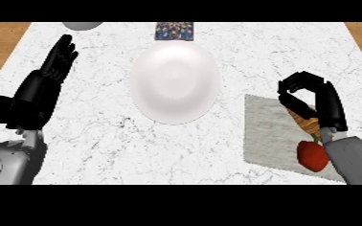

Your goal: Pick the bell pepper from the placemat and place it in the plate

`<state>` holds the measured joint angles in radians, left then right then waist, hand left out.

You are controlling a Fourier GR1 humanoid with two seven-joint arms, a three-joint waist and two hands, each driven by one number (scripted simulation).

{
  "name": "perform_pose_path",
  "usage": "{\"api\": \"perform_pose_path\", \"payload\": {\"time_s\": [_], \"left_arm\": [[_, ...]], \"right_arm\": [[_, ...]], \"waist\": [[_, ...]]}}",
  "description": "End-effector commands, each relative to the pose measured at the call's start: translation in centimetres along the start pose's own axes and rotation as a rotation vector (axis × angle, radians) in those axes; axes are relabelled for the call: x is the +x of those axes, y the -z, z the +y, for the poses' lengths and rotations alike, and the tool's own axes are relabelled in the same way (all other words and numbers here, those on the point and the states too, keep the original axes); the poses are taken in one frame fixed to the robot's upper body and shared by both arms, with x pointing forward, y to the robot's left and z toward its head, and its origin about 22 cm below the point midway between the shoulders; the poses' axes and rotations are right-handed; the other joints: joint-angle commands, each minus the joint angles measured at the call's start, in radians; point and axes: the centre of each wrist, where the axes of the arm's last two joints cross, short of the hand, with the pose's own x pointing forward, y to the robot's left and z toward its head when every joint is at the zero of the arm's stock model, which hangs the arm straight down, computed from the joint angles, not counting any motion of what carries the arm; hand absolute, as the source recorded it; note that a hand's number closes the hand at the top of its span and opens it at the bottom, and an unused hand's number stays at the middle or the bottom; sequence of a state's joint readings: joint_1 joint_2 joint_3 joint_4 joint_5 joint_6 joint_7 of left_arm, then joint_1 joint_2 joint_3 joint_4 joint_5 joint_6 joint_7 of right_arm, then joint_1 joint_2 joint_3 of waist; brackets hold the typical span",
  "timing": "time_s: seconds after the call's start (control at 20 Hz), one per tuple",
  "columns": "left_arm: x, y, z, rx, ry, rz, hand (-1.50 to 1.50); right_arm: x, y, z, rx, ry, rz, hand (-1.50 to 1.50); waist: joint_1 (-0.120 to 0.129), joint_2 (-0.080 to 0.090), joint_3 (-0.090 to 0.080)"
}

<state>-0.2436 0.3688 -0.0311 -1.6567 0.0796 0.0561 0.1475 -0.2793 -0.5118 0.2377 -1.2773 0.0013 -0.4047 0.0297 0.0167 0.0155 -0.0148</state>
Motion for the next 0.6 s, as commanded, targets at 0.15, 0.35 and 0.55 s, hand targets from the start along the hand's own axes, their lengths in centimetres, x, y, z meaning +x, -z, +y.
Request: {"api": "perform_pose_path", "payload": {"time_s": [0.15, 0.35, 0.55], "left_arm": [[0.0, 0.3, 1.5, -0.009, -0.049, -0.006, 0.00], [0.1, 1.0, 1.0, 0.007, -0.040, -0.025, 0.00], [-1.6, 0.4, 0.4, 0.011, -0.054, -0.001, 0.00]], "right_arm": [[0.7, -4.0, 9.7, -0.342, 0.088, 0.080, -1.50], [1.5, -4.9, 12.2, -0.450, 0.129, -0.044, -1.50], [4.3, -5.6, 7.2, -0.484, 0.064, -0.090, -1.50]], "waist": [[-0.018, -0.017, 0.014], [-0.016, -0.014, 0.016], [-0.032, -0.021, 0.012]]}}
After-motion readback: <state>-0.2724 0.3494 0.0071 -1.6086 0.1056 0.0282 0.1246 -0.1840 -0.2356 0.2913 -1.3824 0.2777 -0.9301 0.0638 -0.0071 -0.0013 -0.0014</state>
